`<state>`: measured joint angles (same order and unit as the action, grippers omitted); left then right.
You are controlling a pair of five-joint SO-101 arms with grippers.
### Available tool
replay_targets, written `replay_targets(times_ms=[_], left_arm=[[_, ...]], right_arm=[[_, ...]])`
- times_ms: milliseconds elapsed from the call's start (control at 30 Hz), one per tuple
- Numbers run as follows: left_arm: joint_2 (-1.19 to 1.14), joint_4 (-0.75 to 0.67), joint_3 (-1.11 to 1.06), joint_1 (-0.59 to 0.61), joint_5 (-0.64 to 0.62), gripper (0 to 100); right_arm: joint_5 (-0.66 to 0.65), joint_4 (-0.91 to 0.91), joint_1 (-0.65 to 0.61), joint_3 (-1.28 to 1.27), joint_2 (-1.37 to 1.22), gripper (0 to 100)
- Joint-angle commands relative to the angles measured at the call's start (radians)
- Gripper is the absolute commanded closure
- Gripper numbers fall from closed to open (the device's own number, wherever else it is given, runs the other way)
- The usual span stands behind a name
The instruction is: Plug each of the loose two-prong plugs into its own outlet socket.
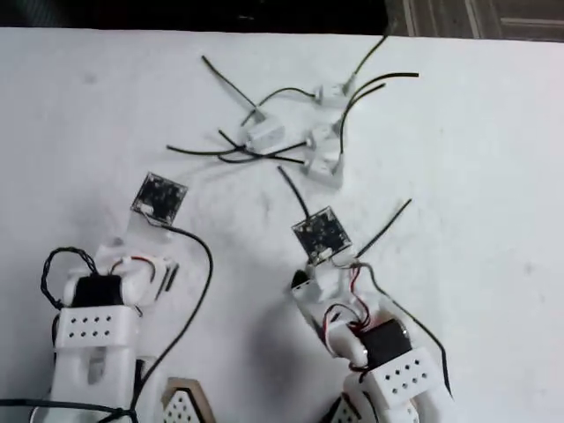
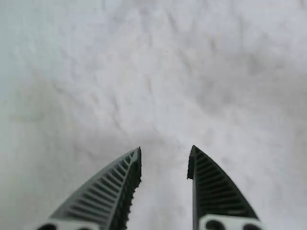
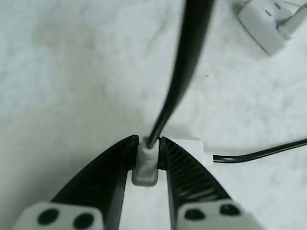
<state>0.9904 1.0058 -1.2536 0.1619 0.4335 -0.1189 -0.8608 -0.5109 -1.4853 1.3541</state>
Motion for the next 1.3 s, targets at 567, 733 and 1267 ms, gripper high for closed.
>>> replay_targets(times_ms=[567, 733, 1267], left_arm=[[0.022, -0.020, -0.025, 0.005, 0.003, 83], [0.022, -0.020, -0.025, 0.005, 0.003, 83], [0.022, -0.020, -0.026, 0.005, 0.005, 83]], right_arm=[[0.005, 0.110, -0.015, -0.117, 0.010, 98.1], [-0.011, 0.065, -0.015, -0.120, 0.007, 98.1], [-0.161, -0.044, -0.015, -0.132, 0.002, 97.8]])
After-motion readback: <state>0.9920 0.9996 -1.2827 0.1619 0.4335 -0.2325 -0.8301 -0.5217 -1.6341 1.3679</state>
